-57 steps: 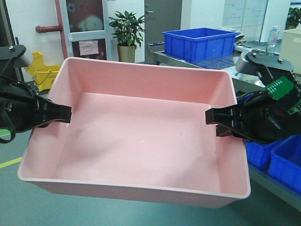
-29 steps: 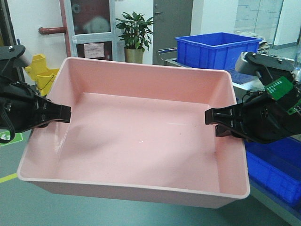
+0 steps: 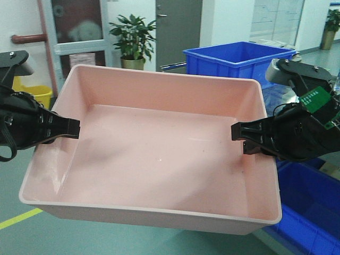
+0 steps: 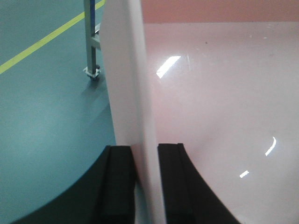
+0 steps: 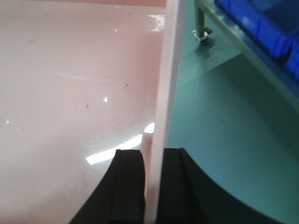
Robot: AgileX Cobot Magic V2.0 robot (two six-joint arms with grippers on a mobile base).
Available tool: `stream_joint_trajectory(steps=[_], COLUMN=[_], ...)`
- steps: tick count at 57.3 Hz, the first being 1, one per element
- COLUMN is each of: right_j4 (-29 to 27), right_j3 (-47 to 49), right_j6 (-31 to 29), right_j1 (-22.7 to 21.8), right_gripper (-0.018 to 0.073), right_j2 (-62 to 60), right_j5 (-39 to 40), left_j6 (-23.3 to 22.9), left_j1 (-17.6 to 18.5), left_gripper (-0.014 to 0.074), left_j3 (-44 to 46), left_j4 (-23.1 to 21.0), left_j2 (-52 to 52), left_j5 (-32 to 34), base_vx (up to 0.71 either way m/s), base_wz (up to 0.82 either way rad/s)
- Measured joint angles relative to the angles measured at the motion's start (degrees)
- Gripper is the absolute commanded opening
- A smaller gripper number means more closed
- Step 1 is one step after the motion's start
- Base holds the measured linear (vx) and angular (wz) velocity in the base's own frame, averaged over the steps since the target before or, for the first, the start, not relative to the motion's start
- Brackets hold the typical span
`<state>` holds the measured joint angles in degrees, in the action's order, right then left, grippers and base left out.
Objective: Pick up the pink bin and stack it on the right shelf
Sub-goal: 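Hold the pink bin in both grippers while driving to the metal table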
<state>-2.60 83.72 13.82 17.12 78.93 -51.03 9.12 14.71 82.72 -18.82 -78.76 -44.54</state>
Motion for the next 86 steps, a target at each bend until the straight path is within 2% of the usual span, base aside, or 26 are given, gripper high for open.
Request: stream_joint_trajectory(steps=[35, 86], right_j4=[-0.1, 0.1], right_j3=[0.0, 0.0], right_j6=[0.0, 0.0], right_j1=[0.0, 0.0], right_gripper=[-0.0008, -0.0008], right_j2=[0.2, 0.2], right_j5=[0.1, 0.0], left_j6=[0.0, 0.0], left_j1=[0.0, 0.0], left_gripper=[-0.0001, -0.0001], left_j3=[0.0, 0.0], left_j4=[0.2, -0.1], left_j2=[0.0, -0.1], left_j5=[0.0, 0.0], base_vx=[0.45, 0.31], base_wz=[-0.46, -0.62])
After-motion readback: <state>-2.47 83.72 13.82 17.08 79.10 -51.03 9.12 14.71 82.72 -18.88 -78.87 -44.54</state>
